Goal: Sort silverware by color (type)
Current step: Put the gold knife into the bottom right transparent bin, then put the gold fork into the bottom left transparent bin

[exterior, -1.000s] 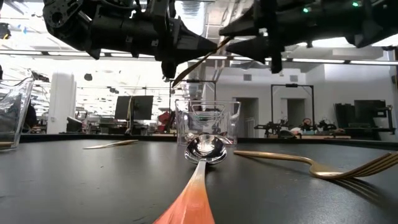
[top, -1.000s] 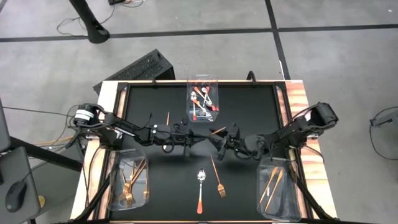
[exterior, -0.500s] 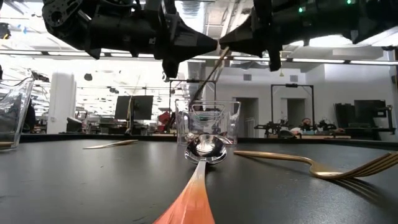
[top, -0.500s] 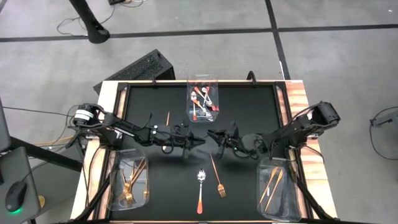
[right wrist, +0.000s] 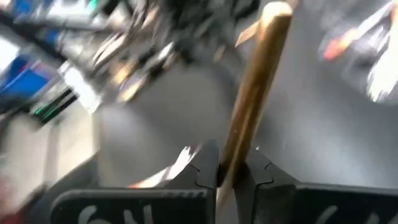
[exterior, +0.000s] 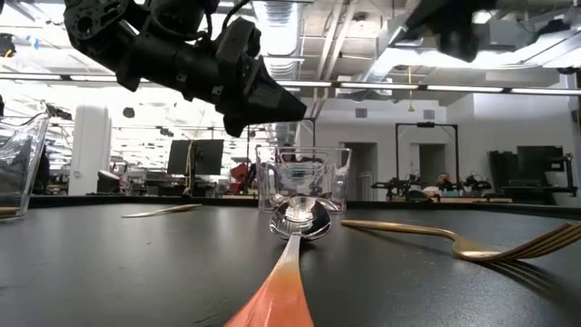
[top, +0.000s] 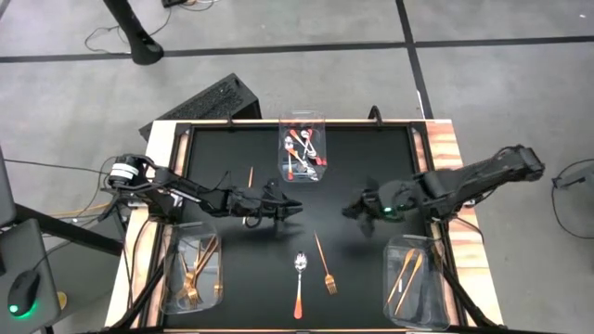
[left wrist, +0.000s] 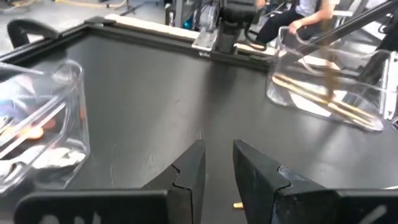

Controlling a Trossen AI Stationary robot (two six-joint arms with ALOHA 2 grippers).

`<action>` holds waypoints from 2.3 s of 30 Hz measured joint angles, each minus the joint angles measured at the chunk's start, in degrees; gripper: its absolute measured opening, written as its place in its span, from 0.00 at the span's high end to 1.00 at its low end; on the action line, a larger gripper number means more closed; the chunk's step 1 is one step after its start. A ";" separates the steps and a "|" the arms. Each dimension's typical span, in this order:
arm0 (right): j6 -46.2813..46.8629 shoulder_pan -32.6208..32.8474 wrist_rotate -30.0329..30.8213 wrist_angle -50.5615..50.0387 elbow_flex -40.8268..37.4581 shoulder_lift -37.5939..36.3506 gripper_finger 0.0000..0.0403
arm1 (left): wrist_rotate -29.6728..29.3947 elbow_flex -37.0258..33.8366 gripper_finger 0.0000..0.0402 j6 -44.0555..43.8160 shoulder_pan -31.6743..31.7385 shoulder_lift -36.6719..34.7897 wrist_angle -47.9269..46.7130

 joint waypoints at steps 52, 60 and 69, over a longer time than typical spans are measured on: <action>31.58 25.17 19.08 -24.46 3.57 10.78 0.60 | -1.90 0.00 0.82 -3.23 2.30 0.00 -5.62; 15.11 16.14 17.11 -2.09 3.57 25.23 0.60 | -2.04 0.00 0.82 -4.10 2.27 0.00 -8.20; 14.77 16.09 15.48 1.94 8.69 37.89 0.60 | -2.33 0.00 0.82 -4.56 2.27 0.02 -10.95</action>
